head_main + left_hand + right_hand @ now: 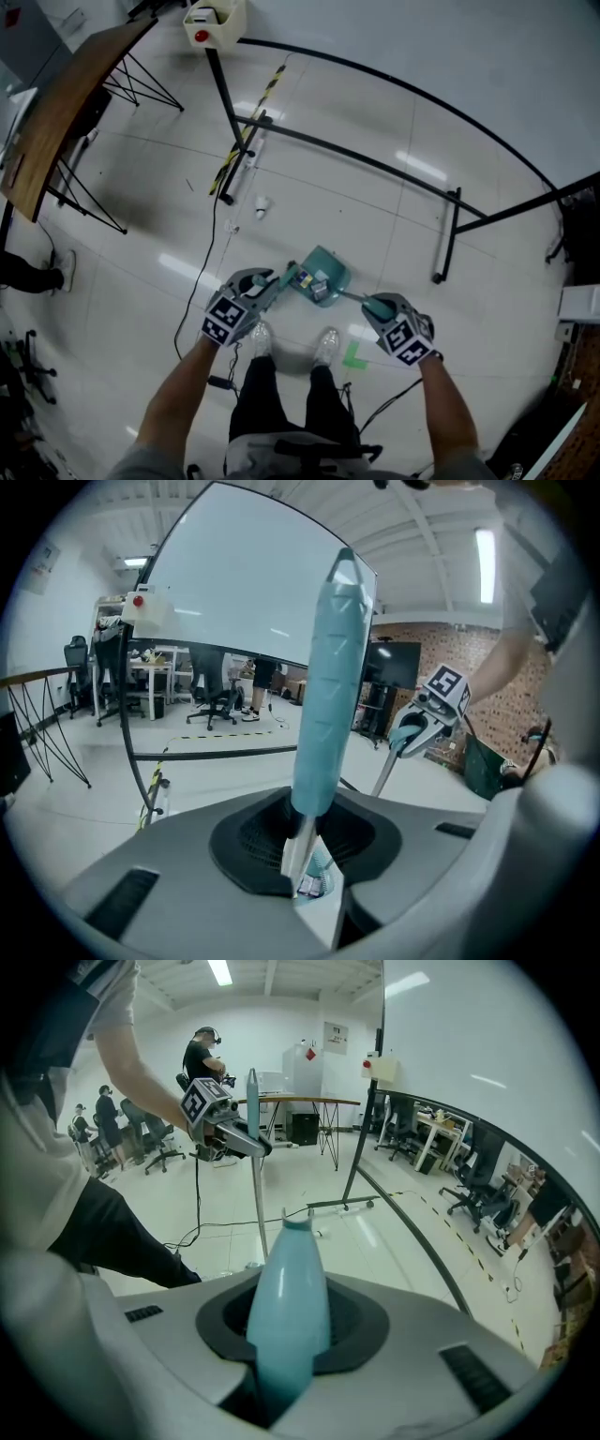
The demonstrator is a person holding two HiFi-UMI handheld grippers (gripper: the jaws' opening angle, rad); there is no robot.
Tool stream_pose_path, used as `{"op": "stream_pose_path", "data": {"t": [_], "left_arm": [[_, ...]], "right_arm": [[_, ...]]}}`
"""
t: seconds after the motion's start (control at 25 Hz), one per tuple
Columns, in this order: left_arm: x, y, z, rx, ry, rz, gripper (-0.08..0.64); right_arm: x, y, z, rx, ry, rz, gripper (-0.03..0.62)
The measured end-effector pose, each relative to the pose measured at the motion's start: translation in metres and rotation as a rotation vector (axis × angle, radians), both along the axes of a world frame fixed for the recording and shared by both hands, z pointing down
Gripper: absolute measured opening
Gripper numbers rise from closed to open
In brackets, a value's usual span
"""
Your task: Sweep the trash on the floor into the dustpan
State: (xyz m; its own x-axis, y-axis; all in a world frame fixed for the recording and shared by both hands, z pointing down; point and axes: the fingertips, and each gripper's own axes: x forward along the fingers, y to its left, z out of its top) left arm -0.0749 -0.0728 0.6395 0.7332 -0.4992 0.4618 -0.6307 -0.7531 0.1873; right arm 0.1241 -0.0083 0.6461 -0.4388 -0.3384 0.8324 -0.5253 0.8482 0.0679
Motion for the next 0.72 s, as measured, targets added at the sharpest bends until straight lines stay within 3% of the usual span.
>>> {"op": "stream_pose_path", "data": {"t": [0.16, 0.36, 0.56, 0.72], "left_arm": [[0.025, 0.005, -0.008, -0.01, 0.046, 0.008, 0.069], [0.022, -0.01, -0.023, 0.016, 0.034, -0.036, 0.067], [-0.01, -0.03, -0.045, 0.061, -0.014, -0.128, 0.066], [-0.055, -0.051, -0.062, 0.101, -0.051, -0.2, 0.064]], "right_arm": [[0.005, -0.002, 0.002, -0.002, -0.01, 0.004, 0.089], [0.008, -0.007, -0.001, 0.034, -0.026, -0.013, 0.086], [0.007, -0.023, -0.014, 0.052, -0.07, 0.003, 0.086], [-0.021, -0.044, -0.027, 0.076, -0.083, -0.015, 0.086]]}}
